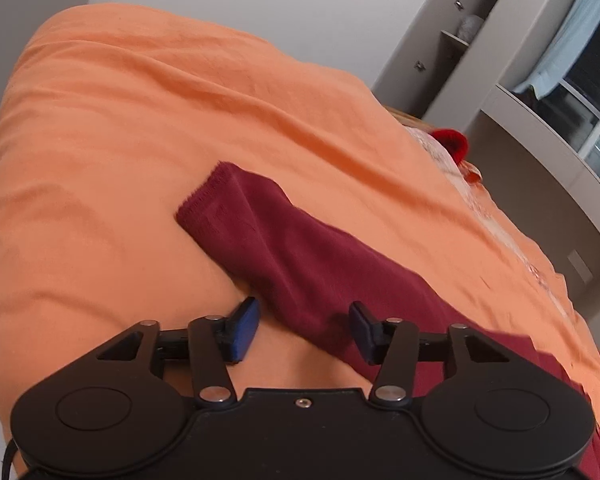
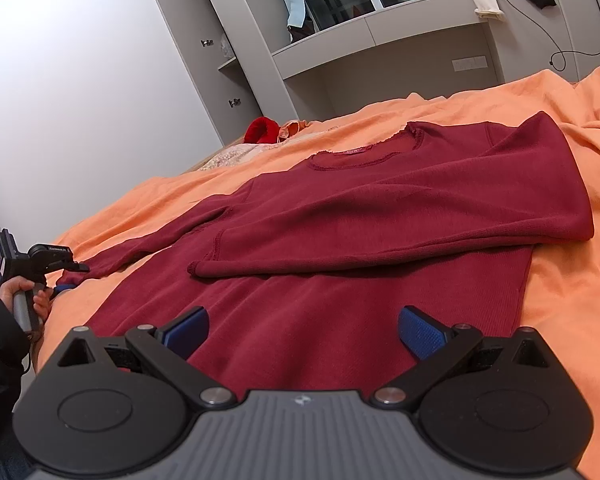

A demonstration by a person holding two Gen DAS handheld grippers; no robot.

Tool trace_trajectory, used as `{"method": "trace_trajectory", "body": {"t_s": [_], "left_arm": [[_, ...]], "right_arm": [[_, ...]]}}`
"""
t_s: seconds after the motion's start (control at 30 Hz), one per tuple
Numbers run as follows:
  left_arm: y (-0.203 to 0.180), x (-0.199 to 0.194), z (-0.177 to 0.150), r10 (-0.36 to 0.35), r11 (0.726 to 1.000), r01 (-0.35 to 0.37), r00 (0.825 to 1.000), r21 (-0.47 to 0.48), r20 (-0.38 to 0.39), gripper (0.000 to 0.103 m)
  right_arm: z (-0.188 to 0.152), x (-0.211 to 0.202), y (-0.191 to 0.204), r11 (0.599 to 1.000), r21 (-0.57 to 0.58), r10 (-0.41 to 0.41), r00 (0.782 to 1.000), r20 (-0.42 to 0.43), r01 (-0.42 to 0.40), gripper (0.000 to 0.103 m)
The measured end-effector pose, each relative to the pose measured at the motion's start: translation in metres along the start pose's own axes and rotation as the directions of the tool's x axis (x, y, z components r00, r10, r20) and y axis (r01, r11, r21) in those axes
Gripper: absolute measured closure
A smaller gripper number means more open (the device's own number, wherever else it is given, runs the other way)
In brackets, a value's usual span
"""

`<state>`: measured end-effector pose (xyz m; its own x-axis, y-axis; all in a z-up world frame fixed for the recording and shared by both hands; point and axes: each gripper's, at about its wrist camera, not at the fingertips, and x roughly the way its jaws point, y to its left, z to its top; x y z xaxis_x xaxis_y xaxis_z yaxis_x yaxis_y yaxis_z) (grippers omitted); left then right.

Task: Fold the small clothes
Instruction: 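Grasp the cuff of the other sleeve with the left gripper, then lift the sleeve with the left gripper and lay it across the body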

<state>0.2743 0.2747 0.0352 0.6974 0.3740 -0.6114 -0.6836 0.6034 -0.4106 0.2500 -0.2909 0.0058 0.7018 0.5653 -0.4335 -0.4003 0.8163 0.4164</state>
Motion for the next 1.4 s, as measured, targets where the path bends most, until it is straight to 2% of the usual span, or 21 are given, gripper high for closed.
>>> {"method": "trace_trajectory", "body": {"t_s": [0.1, 0.17, 0.23, 0.27, 0.37, 0.47, 0.53, 0.63, 0.7, 0.77, 0.87, 1.0, 1.07, 1.13, 1.2, 1.33, 1.4], "left_arm": [[-0.006, 0.011, 0.002, 0.007, 1.000, -0.007, 1.000, 0.010, -0.028, 0.030], [-0.006, 0.016, 0.003, 0.014, 0.999, -0.015, 1.000, -0.030, -0.011, 0.032], [-0.005, 0.017, 0.005, 0.053, 0.997, -0.052, 0.999, -0.065, 0.015, 0.051], [-0.004, 0.017, 0.005, 0.070, 0.994, -0.068, 0.997, -0.080, 0.022, 0.065], [0.004, 0.017, 0.008, 0.078, 0.986, -0.071, 0.996, -0.152, 0.037, 0.091], [0.003, 0.008, 0.009, 0.059, 0.979, -0.037, 0.992, -0.201, 0.108, 0.096], [-0.010, -0.004, 0.011, 0.032, 0.989, -0.002, 0.980, -0.149, 0.195, 0.097], [-0.043, -0.026, 0.008, -0.047, 0.999, 0.052, 0.947, -0.005, 0.317, 0.097], [-0.068, -0.044, 0.001, -0.139, 0.988, 0.105, 0.921, 0.113, 0.365, 0.097], [-0.095, -0.063, -0.011, -0.235, 0.960, 0.149, 0.888, 0.236, 0.396, 0.097], [-0.131, -0.090, -0.033, -0.395, 0.883, 0.228, 0.833, 0.410, 0.387, 0.097], [-0.177, -0.120, -0.071, -0.571, 0.739, 0.314, 0.762, 0.596, 0.306, 0.097], [-0.199, -0.123, -0.090, -0.626, 0.667, 0.339, 0.738, 0.663, 0.252, 0.097], [-0.216, -0.124, -0.109, -0.660, 0.601, 0.362, 0.728, 0.712, 0.187, 0.097], [-0.234, -0.115, -0.129, -0.678, 0.540, 0.383, 0.726, 0.750, 0.117, 0.097], [-0.248, -0.103, -0.172, -0.682, 0.425, 0.413, 0.731, 0.805, -0.015, 0.097], [-0.247, -0.100, -0.196, -0.680, 0.351, 0.417, 0.729, 0.838, -0.077, 0.097]], "right_arm": [[-0.001, 0.000, 0.000, 1.000, 0.000, 0.000, 1.000, 0.002, 0.000, 0.000], [-0.001, 0.000, -0.001, 1.000, 0.003, 0.003, 1.000, 0.004, -0.003, 0.000], [-0.001, 0.000, -0.002, 1.000, 0.005, 0.005, 1.000, 0.005, -0.005, 0.000], [-0.001, -0.001, -0.002, 1.000, 0.006, 0.005, 1.000, 0.006, -0.005, 0.000], [-0.001, -0.002, -0.003, 1.000, 0.008, 0.007, 1.000, 0.010, -0.007, 0.000], [-0.001, -0.004, -0.003, 1.000, 0.015, 0.006, 1.000, 0.018, -0.006, 0.000], [0.000, -0.006, -0.004, 1.000, 0.025, 0.007, 1.000, 0.025, -0.007, 0.000], [0.001, -0.011, -0.005, 0.999, 0.041, 0.008, 0.999, 0.046, -0.009, 0.000], [0.002, -0.014, -0.005, 0.999, 0.048, 0.009, 0.998, 0.060, -0.012, 0.000], [0.003, -0.017, -0.005, 0.999, 0.053, 0.008, 0.997, 0.073, -0.012, 0.000], [0.005, -0.021, -0.004, 0.998, 0.059, 0.005, 0.996, 0.091, -0.010, 0.000], [0.009, -0.032, -0.006, 0.997, 0.083, -0.016, 0.989, 0.147, 0.004, 0.000], [0.012, -0.039, -0.007, 0.995, 0.095, -0.034, 0.983, 0.179, 0.018, 0.000], [0.015, -0.045, -0.010, 0.993, 0.108, -0.061, 0.975, 0.213, 0.039, 0.000], [0.017, -0.050, -0.014, 0.990, 0.122, -0.092, 0.967, 0.238, 0.064, 0.000], [0.019, -0.056, -0.021, 0.980, 0.139, -0.177, 0.945, 0.275, 0.144, 0.000], [0.019, -0.056, -0.025, 0.976, 0.142, -0.199, 0.940, 0.276, 0.165, 0.000]]}}
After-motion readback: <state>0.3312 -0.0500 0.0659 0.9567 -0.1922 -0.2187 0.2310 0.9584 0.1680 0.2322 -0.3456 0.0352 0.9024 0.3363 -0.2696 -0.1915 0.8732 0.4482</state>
